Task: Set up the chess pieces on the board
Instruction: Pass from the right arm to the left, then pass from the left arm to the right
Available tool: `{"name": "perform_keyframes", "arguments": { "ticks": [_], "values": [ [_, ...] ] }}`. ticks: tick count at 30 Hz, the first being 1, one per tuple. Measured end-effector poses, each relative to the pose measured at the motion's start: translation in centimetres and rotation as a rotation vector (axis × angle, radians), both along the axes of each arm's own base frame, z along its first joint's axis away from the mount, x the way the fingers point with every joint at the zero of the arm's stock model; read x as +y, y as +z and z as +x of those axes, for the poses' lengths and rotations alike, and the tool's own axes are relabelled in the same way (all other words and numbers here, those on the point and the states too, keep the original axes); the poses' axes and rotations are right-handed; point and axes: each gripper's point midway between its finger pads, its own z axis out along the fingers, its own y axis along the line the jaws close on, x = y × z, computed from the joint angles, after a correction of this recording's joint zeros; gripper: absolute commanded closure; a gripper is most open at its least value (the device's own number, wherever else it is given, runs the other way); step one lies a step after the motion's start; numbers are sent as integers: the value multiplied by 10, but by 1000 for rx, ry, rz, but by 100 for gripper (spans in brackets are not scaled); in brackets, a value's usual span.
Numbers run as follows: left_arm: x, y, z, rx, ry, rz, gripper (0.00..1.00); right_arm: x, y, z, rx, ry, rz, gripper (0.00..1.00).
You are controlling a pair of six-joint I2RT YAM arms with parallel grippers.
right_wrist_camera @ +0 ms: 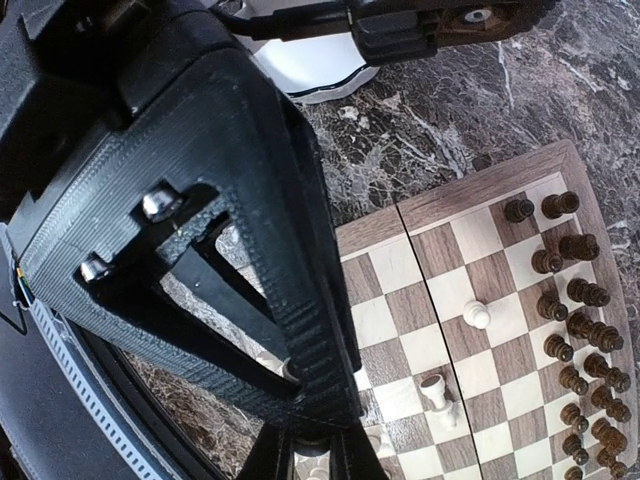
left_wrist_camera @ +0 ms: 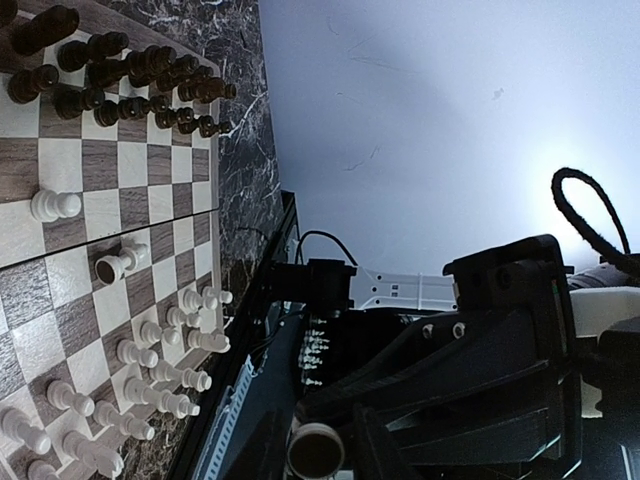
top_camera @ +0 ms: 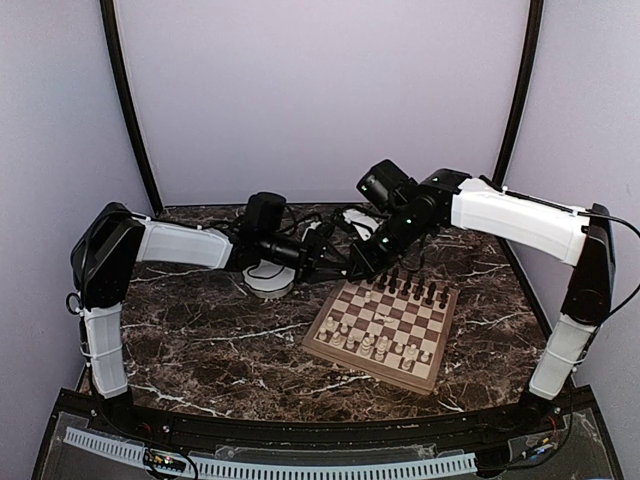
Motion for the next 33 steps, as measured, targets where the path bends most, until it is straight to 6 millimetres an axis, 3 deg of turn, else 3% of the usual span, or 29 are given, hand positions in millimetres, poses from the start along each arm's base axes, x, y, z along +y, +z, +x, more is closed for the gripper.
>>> {"name": "perform_keyframes", "arguments": {
  "ticks": [7,12,17,21,23,26,33],
  "values": [
    [0,5,5,19,16,-12,85,2,5,3,-1,-45,11,91],
    [0,14,12,36,40,-41,86,1,14,9,-28,-74,23,77],
    [-1,34,22,31,73,-103,86,-8,49,11,-88,-139,148,67],
    [-3,48,30,19,108,-141,86,-36,81,7,-118,-269,374,60],
    [-4,57,33,2,120,-161,86,-48,87,11,-103,-339,495,59],
    [-5,62,37,-9,134,-178,86,-48,82,20,-45,-394,599,57],
    [-4,68,40,-17,153,-200,86,-14,63,25,106,-338,675,53]
  ]
}}
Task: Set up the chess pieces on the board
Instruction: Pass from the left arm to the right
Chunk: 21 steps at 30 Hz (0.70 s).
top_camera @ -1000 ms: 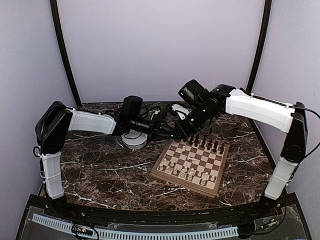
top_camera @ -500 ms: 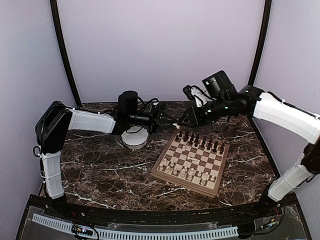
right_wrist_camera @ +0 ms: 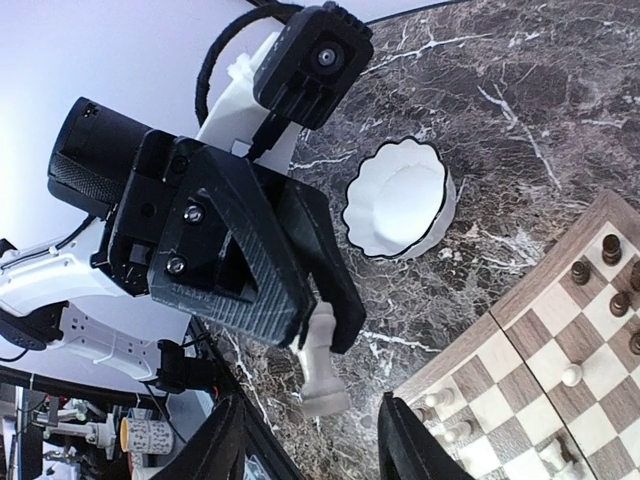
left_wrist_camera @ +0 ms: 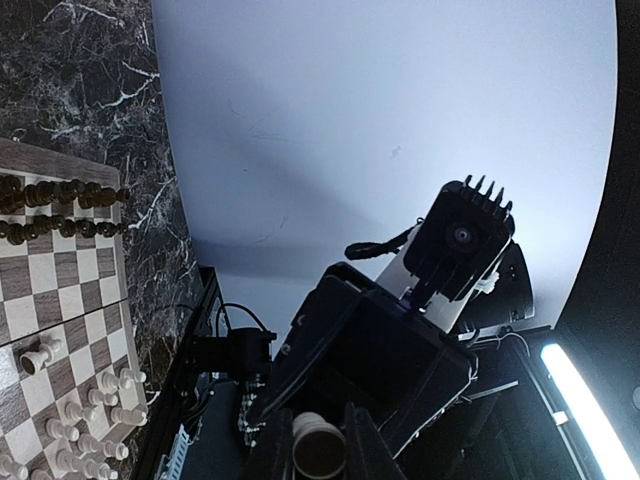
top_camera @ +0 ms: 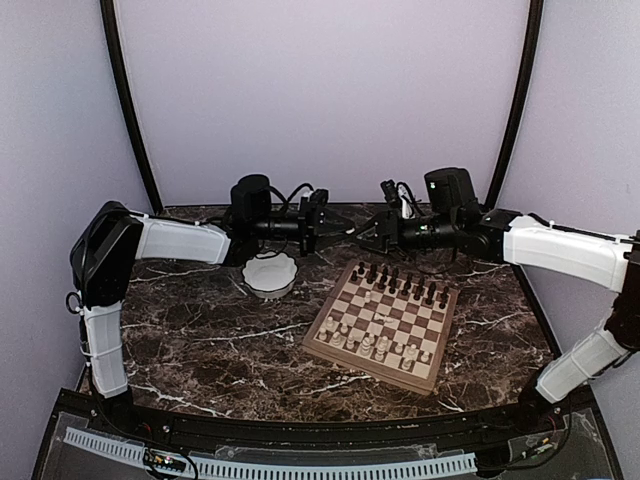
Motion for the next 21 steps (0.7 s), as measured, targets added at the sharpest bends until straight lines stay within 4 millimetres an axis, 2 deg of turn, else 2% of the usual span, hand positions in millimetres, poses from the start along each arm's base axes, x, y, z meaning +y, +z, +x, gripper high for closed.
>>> {"name": "perform_keyframes", "arguments": {
  "ticks": [4,8,15,18,21],
  "values": [
    [0,3,0,-3,3,-13,86,10,-2,2,28,29,25,58],
    [1,4,0,0,5,-22,86,13,7,2,19,40,67,62],
    [2,5,0,5,10,-31,86,0,13,11,29,0,146,76],
    [2,7,0,5,11,-36,86,-3,19,14,30,-7,176,77],
    [2,7,0,8,13,-37,86,-3,25,15,18,-2,199,71]
  ]
}}
